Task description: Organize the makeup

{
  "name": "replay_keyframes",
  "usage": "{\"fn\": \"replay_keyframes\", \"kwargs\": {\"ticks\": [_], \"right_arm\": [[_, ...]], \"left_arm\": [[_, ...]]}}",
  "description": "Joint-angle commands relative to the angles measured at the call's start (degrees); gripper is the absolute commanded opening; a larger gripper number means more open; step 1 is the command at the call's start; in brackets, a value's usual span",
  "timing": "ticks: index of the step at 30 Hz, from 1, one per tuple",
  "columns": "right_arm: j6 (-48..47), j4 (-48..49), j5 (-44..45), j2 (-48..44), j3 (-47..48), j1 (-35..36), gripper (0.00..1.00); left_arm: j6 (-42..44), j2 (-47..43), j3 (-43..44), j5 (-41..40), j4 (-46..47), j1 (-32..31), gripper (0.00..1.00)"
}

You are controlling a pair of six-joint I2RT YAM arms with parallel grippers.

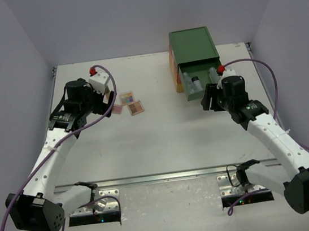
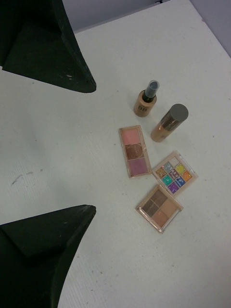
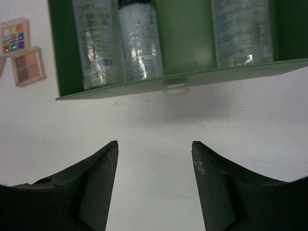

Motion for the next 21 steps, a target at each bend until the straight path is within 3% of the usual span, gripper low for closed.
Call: {"fn": "replay_keyframes", "kwargs": {"ticks": [1, 21], "right_arm": [[0.1, 12.5, 4.6, 1.6, -1.7, 0.0, 0.61], [-0.3, 27.2, 6.2, 8.6, -2.5, -0.2, 0.57]], "left_arm": [[0.5, 0.3, -0.5, -1.0, 3.6, 0.1, 1.00], [0.7, 2.8, -0.7, -1.1, 5.1, 0.1, 1.00]]}}
